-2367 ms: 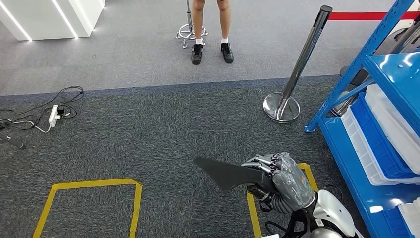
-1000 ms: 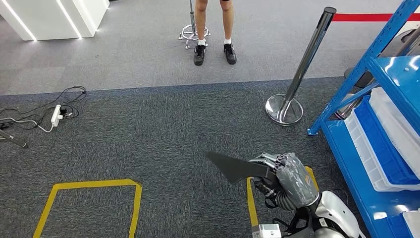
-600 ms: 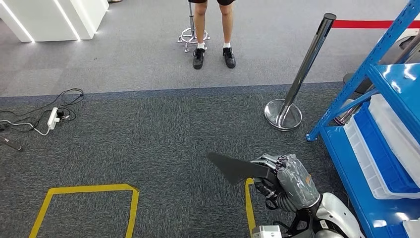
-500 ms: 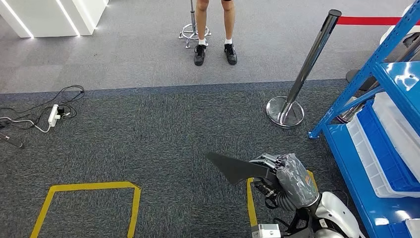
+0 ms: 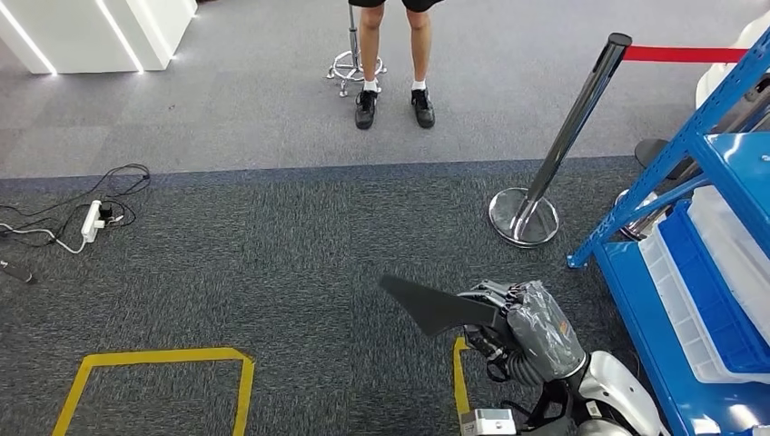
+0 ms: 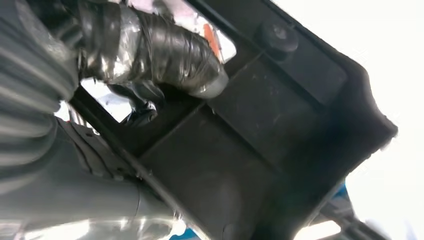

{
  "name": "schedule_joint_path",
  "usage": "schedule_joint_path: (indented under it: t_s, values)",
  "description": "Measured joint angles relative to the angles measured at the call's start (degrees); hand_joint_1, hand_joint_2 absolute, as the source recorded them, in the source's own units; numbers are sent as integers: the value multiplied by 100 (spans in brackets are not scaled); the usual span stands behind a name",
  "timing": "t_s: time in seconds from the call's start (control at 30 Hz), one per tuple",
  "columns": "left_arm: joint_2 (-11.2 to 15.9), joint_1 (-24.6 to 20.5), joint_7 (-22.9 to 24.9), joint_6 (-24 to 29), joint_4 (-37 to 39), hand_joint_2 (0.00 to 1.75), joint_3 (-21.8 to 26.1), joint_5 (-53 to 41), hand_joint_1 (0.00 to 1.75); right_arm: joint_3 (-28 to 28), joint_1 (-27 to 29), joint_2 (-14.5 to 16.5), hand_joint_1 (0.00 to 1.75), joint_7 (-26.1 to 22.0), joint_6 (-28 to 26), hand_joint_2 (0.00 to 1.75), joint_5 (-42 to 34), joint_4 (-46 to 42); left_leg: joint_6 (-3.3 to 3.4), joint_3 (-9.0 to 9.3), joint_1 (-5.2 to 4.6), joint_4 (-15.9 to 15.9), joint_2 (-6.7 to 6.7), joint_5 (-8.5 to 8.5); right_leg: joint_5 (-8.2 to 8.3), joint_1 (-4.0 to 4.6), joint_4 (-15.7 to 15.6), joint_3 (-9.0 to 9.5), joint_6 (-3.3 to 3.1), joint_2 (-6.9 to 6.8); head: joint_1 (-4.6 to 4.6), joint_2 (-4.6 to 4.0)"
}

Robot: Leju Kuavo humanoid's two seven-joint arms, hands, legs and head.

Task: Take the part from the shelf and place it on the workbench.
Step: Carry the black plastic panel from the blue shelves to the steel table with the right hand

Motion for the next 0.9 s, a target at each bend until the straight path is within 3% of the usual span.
schedule_joint_path:
  t_s: [0.07, 0.1, 0.17, 0.2, 0.23, 0.27, 0.33, 0.4, 0.5, 0.57, 0.6, 0.67, 0.7, 0.73, 0.77, 0.8, 0.83, 0.9]
  values:
    - [-7, -15, -2, 2, 0, 175, -3, 0, 0, -1, -6, 0, 175, 0, 0, 175, 1, -9, -65, -26, 15, 157, 4, -118, -19, -24, -83, 91, -57, -2, -10, 0]
    - [-10, -20, -3, 3, 0, 175, -5, 0, 0, -1, -8, 1, 175, 0, 0, 175, 2, -14, -103, -146, 33, 418, 4, -245, -33, -35, -123, 149, -84, -9, -16, 0]
    - [-14, -16, -3, 3, 0, 175, -13, 1, 0, -1, -12, 2, 175, -1, 0, 175, 2, -16, -170, -604, 78, 1195, 5, -520, -80, -32, -153, 226, -112, -20, -25, -1]
    - [-14, -12, -2, 3, 0, 175, -17, 2, 0, -1, -12, 2, 175, -1, 0, 175, 2, -16, -194, -838, 99, 1518, 5, -573, -110, -32, -154, 257, -115, -19, -25, -1]
    - [-15, -4, -2, 3, 0, 175, -22, 1, 0, -1, -10, 2, 175, -1, 0, 175, 2, -15, -207, -985, 116, 1648, 6, -508, -144, -35, -152, 293, -108, -13, -25, -1]
    - [-16, 6, -2, 3, 0, 175, -26, 0, 0, -1, -9, 2, 175, 0, 0, 175, 2, -15, -213, -1022, 131, 1559, 6, -326, -182, -39, -151, 340, -96, -6, -25, -1]
    - [-17, 24, -3, 7, 0, 175, -34, 1, 0, -1, -8, 2, 175, 1, 0, 175, 2, -15, -195, -823, 153, 865, 8, 206, -268, -48, -150, 449, -57, 8, -25, -1]
    - [-18, 22, -7, 13, 0, 175, -48, 2, 0, -1, -8, 2, 175, 3, 1, 175, 2, -15, -142, -585, 129, 277, 9, 466, -338, -48, -158, 510, 9, 17, -23, -1]
    - [-17, 8, -28, 23, 0, 175, -80, 6, 0, -3, 3, 3, 175, 5, -1, 175, 3, -17, -22, -473, 74, 93, 1, 423, -347, -71, -140, 583, 134, 18, -20, -1]
    - [-16, 16, -49, 41, 0, 175, -98, 22, 0, -5, 5, 3, 175, 8, -2, 175, 5, -22, 69, -349, 73, 13, 2, 401, -410, -84, 38, 558, 171, 7, -16, -1]
    - [-16, 19, -58, 53, 0, 175, -106, 31, 0, -8, 4, 3, 175, 10, -2, 175, 5, -25, 111, -285, 72, -16, 2, 386, -519, -84, 258, 453, 172, 3, -13, -1]
    - [-16, 22, -69, 73, 0, 175, -119, 53, 0, -14, 13, 3, 175, 12, -1, 175, 5, -27, 178, -232, 55, -28, 3, 342, -821, -65, 944, 36, 165, 2, -10, -1]
    - [-16, 22, -72, 83, 0, 175, -122, 66, 0, -16, 24, 3, 175, 14, -1, 175, 5, -26, 194, -216, 43, -24, 0, 317, -923, -54, 1261, -198, 164, 2, -10, -1]
    - [-16, 23, -73, 88, 0, 175, -125, 78, 0, -16, 36, 2, 175, 15, -1, 175, 6, -26, 203, -189, 31, -20, -4, 286, -921, -44, 1433, -369, 158, 2, -11, -1]
    - [-16, 25, -74, 92, 0, 175, -126, 90, 0, -17, 45, 2, 175, 16, -2, 175, 7, -26, 204, -146, 22, -14, -8, 247, -793, -33, 1400, -440, 146, 2, -10, -1]
    - [-17, 28, -75, 95, 0, 175, -127, 98, 0, -20, 51, 2, 175, 18, -3, 175, 9, -27, 196, -83, 16, -9, -12, 199, -550, -18, 1155, -400, 125, 1, -10, -1]
    - [-20, 32, -77, 96, 0, 175, -128, 105, 0, -25, 58, 2, 175, 18, -4, 175, 12, -27, 183, -24, 14, -6, -12, 144, -259, 0, 783, -298, 95, -2, -9, -1]
    - [-29, 41, -82, 98, 0, 175, -130, 130, 0, -38, 70, -4, 175, 22, -5, 175, 22, -29, 139, 59, 11, 13, -26, 59, 62, 53, 198, -117, 40, 8, -7, -1]
